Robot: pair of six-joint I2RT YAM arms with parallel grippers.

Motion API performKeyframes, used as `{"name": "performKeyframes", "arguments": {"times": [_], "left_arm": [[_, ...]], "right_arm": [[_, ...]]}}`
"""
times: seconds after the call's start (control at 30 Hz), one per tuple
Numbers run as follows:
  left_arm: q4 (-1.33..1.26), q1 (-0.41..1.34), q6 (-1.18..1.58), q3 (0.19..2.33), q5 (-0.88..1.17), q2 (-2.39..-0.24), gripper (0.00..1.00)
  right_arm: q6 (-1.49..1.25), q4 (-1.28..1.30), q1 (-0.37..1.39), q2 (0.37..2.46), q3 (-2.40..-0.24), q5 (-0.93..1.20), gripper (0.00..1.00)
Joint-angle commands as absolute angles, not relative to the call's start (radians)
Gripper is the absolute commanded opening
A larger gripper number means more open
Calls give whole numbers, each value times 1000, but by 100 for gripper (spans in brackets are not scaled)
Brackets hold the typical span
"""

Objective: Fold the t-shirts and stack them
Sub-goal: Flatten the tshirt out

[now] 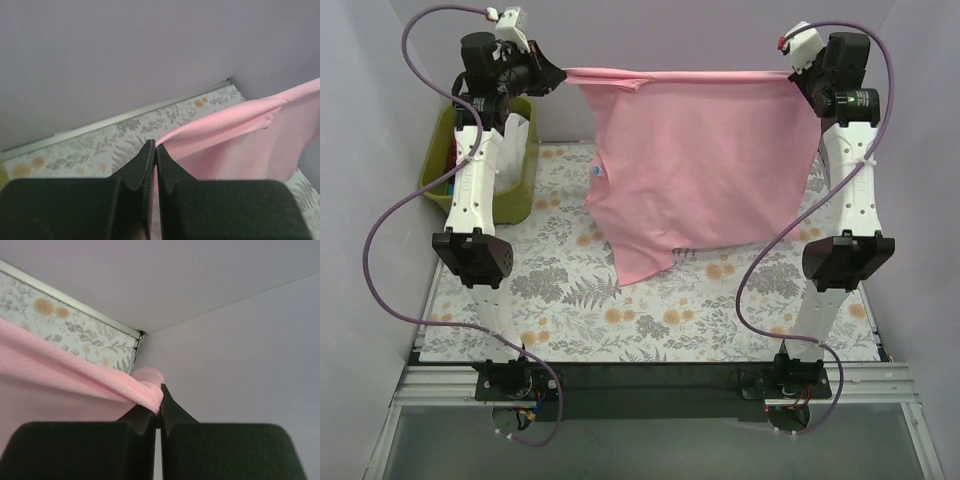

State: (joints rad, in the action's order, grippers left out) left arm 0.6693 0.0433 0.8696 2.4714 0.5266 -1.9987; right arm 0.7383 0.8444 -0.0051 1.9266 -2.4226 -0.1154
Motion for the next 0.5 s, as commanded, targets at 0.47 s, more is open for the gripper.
{"name": "performKeyframes", "arguments": {"times": [0.47], "left_arm": [[130,-37,847,1983,461,-1639,0]], "right_arm": [[716,96,-40,1654,-2019,-145,1]]}}
